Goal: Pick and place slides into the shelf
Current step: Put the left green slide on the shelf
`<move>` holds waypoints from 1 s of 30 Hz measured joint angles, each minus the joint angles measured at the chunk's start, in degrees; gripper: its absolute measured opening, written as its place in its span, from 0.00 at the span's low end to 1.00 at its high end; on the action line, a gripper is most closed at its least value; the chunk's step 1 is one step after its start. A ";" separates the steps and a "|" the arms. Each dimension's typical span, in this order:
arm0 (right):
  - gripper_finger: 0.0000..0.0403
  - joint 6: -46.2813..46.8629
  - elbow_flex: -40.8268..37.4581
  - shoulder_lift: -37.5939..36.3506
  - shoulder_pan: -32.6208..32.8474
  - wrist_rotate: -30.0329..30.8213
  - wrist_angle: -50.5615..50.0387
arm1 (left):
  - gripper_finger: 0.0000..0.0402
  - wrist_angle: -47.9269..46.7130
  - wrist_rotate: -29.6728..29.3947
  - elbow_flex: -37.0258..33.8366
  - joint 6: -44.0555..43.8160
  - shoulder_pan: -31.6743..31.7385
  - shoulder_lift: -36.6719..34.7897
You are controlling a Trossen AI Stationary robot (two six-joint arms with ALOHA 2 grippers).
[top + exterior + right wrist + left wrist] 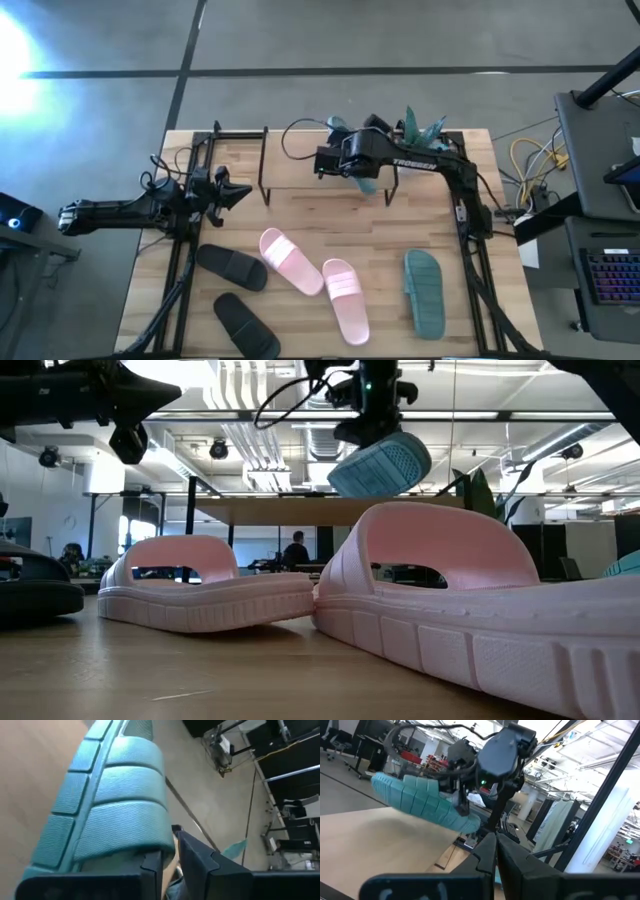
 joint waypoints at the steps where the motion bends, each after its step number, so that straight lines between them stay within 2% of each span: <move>1: 0.11 -0.09 0.00 -0.46 0.00 0.72 -0.03 | 0.00 0.01 -0.01 0.00 0.01 0.01 0.00; 9: 0.06 -1.89 -1.90 -0.70 -0.71 1.66 0.06 | 0.00 -0.01 -0.07 -0.07 0.14 -0.01 0.03; 13: 0.08 -1.00 -4.65 -0.67 -1.72 -2.78 0.70 | 0.00 0.01 -0.10 -0.07 0.14 0.00 0.00; 18: 0.18 -1.11 -5.53 -0.70 -1.63 -4.85 0.03 | 0.00 0.00 -0.12 -0.07 0.12 0.00 -0.01; 24: 0.35 -1.83 -5.53 -0.70 -2.01 -11.13 0.02 | 0.00 0.00 -0.12 -0.09 0.10 -0.01 0.00; 30: 0.46 -3.92 -5.53 -3.78 -0.43 -11.92 0.01 | 0.00 0.02 -0.10 -0.08 0.04 0.00 0.00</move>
